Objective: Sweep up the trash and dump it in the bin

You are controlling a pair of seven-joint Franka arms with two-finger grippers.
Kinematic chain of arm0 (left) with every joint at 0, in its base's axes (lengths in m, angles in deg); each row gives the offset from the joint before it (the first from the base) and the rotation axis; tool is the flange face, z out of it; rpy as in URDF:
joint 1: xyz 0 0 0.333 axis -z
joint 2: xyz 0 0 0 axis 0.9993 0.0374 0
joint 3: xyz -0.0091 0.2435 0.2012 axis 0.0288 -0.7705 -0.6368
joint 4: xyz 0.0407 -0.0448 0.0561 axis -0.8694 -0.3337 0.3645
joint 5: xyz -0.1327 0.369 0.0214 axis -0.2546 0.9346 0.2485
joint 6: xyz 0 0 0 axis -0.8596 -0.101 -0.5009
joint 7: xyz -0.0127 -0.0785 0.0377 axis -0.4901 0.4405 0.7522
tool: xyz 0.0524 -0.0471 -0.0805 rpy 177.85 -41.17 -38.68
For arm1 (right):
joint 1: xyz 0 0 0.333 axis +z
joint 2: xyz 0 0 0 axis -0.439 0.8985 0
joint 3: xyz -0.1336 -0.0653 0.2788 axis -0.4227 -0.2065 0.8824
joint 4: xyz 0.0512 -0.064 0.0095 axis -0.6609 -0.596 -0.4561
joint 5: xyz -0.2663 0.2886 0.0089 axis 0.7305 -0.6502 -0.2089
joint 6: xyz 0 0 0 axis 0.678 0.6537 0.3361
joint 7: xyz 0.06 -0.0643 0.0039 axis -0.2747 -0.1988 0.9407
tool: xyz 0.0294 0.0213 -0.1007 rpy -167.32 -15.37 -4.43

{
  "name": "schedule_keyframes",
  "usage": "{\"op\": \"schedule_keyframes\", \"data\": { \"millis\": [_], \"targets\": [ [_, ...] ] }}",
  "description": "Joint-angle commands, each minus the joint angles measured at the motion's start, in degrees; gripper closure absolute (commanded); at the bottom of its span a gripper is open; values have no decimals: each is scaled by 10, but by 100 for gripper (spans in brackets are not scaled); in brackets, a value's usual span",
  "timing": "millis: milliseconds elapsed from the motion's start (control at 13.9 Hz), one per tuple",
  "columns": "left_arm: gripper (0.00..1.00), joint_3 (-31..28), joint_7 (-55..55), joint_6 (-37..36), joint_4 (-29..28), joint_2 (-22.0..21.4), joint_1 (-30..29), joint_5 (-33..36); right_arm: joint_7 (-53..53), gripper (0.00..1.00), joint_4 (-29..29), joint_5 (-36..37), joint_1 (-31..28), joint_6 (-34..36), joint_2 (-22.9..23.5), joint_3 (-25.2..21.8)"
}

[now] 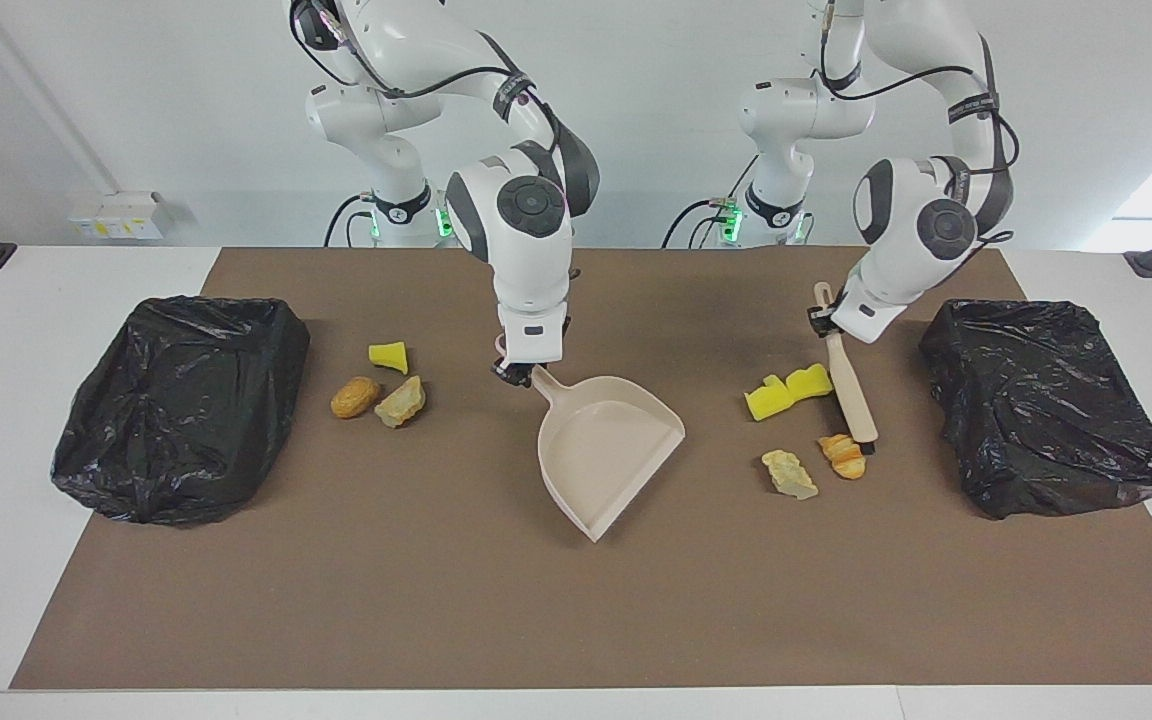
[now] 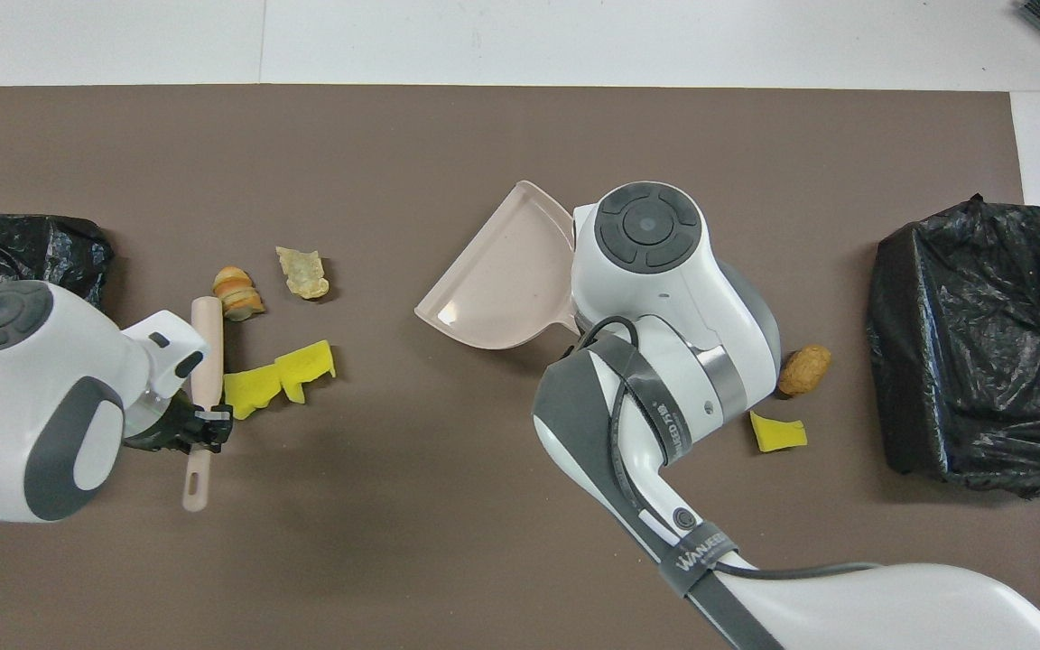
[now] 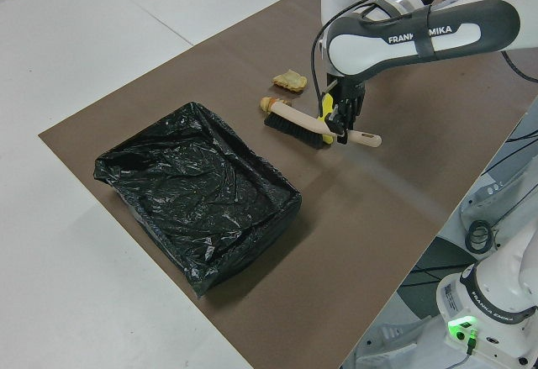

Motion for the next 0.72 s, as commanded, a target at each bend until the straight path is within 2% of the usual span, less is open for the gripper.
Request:
{"op": "schedule_keyframes", "data": {
  "millis": [0,288,432,647],
  "targets": [
    [100,-7,55,11,-20,-19,72,-42,119,100,-19,0,-30,6,-8,4],
    [100,-7,132,32,-10,-18,157,-104,255,100,-32,37,-40,-3,-4,3],
    [100,-6,136,34,3,-12,162,-113,300,100,-41,85,-34,-9,-4,4],
    [100,-6,164,24,48,3,163,-132,345,100,-73,92,-25,-53,-6,4]
  ]
}}
